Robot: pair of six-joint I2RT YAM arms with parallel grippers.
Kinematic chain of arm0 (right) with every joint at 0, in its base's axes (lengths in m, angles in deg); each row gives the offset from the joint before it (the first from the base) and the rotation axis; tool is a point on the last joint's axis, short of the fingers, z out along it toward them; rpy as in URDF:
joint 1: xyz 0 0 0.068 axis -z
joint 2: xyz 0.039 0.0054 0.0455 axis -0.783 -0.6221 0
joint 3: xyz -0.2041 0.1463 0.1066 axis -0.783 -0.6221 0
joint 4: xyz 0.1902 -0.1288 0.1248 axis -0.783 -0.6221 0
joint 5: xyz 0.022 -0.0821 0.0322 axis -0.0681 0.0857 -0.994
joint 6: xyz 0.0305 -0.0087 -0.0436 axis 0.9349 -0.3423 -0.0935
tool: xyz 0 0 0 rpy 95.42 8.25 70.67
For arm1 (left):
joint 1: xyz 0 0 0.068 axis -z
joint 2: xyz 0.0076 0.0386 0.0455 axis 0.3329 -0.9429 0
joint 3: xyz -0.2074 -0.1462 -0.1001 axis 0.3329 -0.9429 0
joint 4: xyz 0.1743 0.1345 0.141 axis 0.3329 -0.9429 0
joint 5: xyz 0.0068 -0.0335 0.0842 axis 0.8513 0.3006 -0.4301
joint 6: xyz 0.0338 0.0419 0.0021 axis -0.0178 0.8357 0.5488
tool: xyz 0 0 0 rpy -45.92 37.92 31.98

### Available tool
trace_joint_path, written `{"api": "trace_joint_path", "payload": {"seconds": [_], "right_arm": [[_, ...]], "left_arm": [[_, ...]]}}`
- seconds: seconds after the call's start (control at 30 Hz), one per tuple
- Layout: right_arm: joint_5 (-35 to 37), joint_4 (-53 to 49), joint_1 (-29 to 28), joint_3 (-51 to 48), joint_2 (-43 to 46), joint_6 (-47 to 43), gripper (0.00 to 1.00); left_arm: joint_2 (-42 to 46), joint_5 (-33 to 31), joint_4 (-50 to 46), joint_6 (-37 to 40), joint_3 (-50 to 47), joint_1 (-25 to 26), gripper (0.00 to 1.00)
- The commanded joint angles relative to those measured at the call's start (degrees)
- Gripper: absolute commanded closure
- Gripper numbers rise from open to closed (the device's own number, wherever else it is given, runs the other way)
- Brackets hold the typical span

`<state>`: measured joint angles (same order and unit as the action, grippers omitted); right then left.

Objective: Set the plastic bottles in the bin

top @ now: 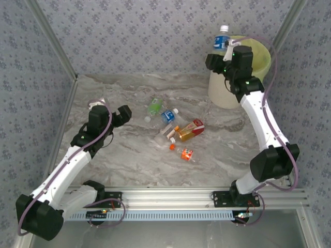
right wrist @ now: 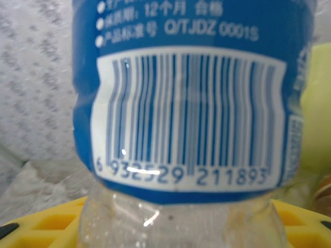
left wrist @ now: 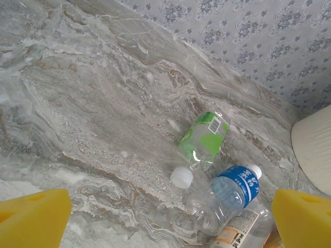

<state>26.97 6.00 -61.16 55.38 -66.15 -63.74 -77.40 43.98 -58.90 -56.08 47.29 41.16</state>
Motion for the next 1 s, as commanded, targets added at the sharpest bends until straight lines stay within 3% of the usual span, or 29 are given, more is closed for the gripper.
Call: {"api": "trace_joint_path", "payload": {"seconds": [0.0,0.27,0.47,0.53,0.7,0.97], "right_arm": [[5.8,-4.6,2.0,5.7,-4.4,-2.8,0.49],[9.0,-13.2,8.2,20.5,-15.6,-0.6,0.48],[18.0,-20.4,9.8,26.8,-21.6,-0.7,0.46],[16.6,-22.7,10.9,29.3,-23.2,-1.0,0.41],[11.5,-24.9,10.9,32.2,-24.1,-3.1,0.18],[11.2,-22.6,9.9,28.2,-18.1,-1.4,0.14]], "left_arm": [[-0.2,0.4,-1.1,-0.5,2.3,-0.6,0.01],[-0.7,1.6,-1.8,-1.3,2.9,-1.1,0.01],[-0.7,2.3,-2.0,-1.6,2.6,-1.2,0.01],[-0.8,2.4,-2.0,-1.5,2.4,-1.2,0.01],[-1.6,2.8,-1.6,-1.5,1.9,-1.3,0.01],[-4.1,2.9,0.1,-1.5,1.1,-1.3,0.01]]}}
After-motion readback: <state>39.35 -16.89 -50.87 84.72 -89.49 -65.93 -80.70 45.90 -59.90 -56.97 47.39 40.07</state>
